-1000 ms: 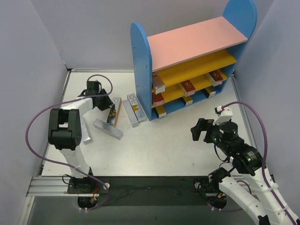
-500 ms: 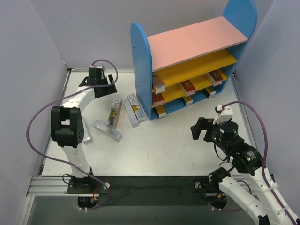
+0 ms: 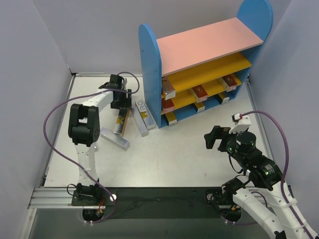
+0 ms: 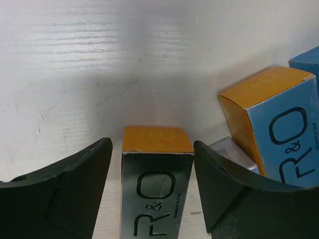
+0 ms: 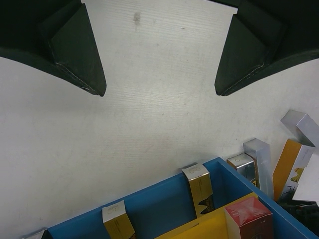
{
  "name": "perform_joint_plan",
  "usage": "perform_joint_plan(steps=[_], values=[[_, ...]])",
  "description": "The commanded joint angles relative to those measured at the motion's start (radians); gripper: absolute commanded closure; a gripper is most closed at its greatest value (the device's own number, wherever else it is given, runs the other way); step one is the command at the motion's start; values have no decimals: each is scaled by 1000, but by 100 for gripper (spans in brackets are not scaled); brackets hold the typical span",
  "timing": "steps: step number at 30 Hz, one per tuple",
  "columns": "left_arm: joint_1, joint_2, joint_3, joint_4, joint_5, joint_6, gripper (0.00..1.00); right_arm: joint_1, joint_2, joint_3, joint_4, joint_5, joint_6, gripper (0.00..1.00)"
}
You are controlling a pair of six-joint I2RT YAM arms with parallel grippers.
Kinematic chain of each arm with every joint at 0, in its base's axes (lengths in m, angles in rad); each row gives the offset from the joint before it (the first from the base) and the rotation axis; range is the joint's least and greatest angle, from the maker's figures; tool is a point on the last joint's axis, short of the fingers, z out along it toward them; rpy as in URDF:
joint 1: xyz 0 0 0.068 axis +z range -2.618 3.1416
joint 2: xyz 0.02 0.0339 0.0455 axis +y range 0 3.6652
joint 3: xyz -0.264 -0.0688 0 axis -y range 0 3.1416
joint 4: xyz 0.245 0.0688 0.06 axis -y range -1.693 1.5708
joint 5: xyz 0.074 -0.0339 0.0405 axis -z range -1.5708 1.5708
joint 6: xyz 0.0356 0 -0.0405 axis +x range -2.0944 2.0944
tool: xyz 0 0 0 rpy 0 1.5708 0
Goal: Place and organize the toothpastes onto the shelf
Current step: Pick up the toothpaste from the center of the board.
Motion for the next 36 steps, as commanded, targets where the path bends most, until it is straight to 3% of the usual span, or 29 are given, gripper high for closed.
perform_joint_plan(steps=[1, 6, 11, 19, 31, 36], values=[[-2, 49, 91, -82, -16, 5, 29, 4, -13, -9, 13, 25, 17, 3], [4, 61, 85, -93, -43, -53, 40, 4, -12, -18, 13, 20, 19, 3], [29, 33, 61, -122, -76, -159, 59, 5, -15, -29, 14, 17, 2, 3], [59, -101, 41, -205, -158, -314, 71, 7, -1, -87, 109, -73, -17, 3], [61, -452, -114, -286, -137, -693, 75, 114, 158, -172, 434, -233, 6, 4], [10, -600, -244, -263, -86, -860, 75, 168, 282, -166, 618, -333, 32, 4]])
